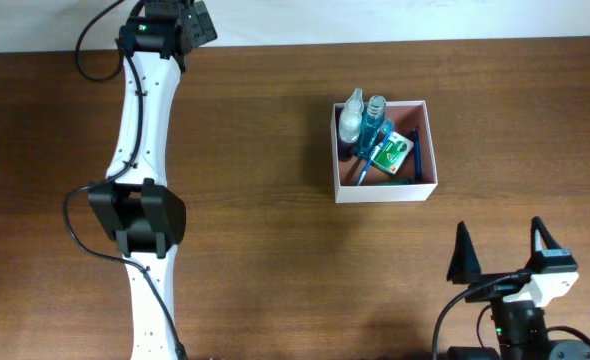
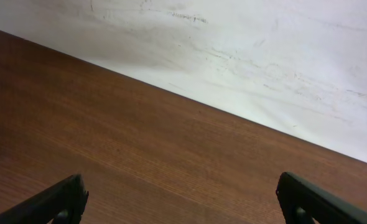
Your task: Pack container
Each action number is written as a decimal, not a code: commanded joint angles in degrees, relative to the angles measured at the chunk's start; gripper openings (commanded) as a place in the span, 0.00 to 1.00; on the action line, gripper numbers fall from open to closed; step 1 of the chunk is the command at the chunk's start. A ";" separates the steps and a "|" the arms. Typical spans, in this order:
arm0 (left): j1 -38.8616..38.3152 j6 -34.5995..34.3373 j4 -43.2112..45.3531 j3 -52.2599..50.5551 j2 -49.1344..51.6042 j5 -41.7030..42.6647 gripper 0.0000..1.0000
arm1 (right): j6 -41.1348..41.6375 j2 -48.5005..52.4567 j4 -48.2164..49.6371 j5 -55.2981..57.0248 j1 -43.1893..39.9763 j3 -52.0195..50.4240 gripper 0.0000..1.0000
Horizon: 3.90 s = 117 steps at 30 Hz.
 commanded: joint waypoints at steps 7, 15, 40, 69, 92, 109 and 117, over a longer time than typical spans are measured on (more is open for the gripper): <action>0.02 -0.52 0.04 0.42 0.26 0.20 0.99 | -0.33 -3.30 0.39 0.92 0.35 -5.44 0.99; 0.02 -0.52 0.04 0.42 0.26 0.20 0.99 | -0.35 -3.30 0.39 0.92 0.35 -7.52 0.99; -0.02 -0.52 0.04 0.42 0.26 0.20 1.00 | -0.39 -3.30 29.14 1.16 0.66 -26.64 0.99; -0.02 -0.52 0.04 0.42 0.26 0.20 0.99 | -0.35 -3.30 20.83 1.77 2.89 -30.77 0.99; -0.02 -0.52 0.04 0.42 0.26 0.20 1.00 | -0.33 -3.28 20.85 1.77 2.89 -30.77 0.99; -0.02 -0.52 0.04 0.42 0.26 0.20 0.99 | -0.33 -3.28 20.85 1.77 2.89 -30.77 0.99; -0.02 -0.52 0.04 0.42 0.26 0.20 0.99 | -0.33 -3.28 20.85 1.77 2.89 -30.77 0.99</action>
